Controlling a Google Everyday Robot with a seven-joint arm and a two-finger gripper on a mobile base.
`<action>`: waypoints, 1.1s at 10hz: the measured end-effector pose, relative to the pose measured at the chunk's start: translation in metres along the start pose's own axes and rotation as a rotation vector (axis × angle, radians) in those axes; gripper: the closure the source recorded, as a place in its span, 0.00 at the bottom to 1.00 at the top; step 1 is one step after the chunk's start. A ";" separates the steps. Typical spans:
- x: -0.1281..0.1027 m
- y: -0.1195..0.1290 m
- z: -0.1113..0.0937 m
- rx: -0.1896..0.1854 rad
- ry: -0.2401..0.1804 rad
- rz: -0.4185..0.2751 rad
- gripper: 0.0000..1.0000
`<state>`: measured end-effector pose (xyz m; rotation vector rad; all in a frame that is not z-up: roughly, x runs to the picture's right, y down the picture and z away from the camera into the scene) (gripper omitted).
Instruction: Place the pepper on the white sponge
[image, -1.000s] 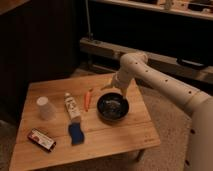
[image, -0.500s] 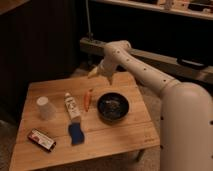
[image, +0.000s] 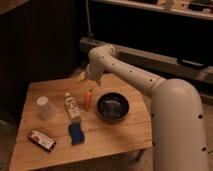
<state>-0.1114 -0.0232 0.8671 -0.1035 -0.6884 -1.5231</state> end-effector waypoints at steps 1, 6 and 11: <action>-0.002 -0.003 0.013 -0.010 -0.020 -0.008 0.20; -0.004 -0.002 0.043 -0.022 -0.077 -0.010 0.20; -0.007 0.008 0.071 -0.078 -0.090 -0.003 0.20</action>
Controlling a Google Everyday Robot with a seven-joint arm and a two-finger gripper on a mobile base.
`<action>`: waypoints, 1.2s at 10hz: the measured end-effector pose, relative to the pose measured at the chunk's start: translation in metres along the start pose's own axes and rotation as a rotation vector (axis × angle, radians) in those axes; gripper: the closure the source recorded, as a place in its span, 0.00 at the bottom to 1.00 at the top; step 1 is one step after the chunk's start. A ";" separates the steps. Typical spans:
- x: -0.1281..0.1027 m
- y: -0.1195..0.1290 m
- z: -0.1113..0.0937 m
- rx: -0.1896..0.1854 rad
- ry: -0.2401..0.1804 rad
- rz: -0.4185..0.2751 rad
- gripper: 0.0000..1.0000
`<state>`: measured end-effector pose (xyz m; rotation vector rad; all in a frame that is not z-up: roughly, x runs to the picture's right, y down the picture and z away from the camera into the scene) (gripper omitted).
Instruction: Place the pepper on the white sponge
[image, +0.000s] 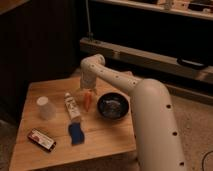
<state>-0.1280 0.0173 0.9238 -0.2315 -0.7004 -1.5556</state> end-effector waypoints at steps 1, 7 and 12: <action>0.001 0.002 0.002 -0.011 0.006 0.008 0.20; 0.005 0.010 0.014 -0.045 0.021 0.028 0.20; 0.005 0.012 0.023 -0.072 0.011 0.024 0.20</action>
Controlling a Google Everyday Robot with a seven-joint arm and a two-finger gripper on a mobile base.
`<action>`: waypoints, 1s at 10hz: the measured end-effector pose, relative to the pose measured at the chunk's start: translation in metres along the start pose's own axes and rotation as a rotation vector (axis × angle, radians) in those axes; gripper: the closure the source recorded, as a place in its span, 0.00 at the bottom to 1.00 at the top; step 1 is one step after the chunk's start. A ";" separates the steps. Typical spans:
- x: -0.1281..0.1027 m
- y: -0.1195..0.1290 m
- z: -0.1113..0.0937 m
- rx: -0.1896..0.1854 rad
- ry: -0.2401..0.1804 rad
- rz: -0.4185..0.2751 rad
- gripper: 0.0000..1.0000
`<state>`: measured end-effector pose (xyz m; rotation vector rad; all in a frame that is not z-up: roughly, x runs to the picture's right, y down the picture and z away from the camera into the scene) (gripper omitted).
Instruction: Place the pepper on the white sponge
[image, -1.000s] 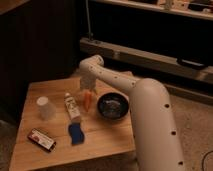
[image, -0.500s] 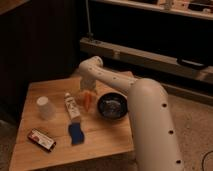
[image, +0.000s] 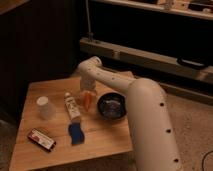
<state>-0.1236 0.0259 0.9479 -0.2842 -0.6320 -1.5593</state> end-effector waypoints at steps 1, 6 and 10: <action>0.000 0.000 0.002 -0.004 -0.003 0.002 0.20; 0.000 0.000 0.011 -0.023 -0.021 -0.003 0.22; -0.002 -0.001 0.015 -0.043 -0.027 -0.025 0.50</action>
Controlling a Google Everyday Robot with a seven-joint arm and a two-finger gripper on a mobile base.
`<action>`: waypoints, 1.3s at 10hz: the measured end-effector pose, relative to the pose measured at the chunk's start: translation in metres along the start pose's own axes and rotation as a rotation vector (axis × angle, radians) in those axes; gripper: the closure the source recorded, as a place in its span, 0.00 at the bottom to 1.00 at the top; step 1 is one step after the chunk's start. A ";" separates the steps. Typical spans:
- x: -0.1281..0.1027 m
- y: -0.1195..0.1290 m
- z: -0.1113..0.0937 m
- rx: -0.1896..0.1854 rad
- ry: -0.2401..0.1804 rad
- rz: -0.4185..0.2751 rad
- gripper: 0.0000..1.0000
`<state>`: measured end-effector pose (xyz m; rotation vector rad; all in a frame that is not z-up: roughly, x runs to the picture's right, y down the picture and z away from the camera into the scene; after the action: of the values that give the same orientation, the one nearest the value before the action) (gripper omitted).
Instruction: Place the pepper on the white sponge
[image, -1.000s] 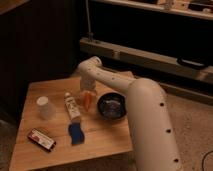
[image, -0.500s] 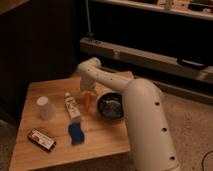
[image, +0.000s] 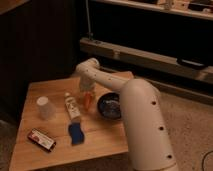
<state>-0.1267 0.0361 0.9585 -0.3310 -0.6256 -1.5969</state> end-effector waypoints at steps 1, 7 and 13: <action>0.000 -0.001 0.001 -0.006 -0.002 -0.003 0.50; -0.004 -0.005 0.006 -0.044 -0.022 -0.025 0.50; -0.004 -0.006 -0.010 -0.022 -0.011 -0.038 0.91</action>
<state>-0.1308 0.0342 0.9467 -0.3465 -0.6263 -1.6402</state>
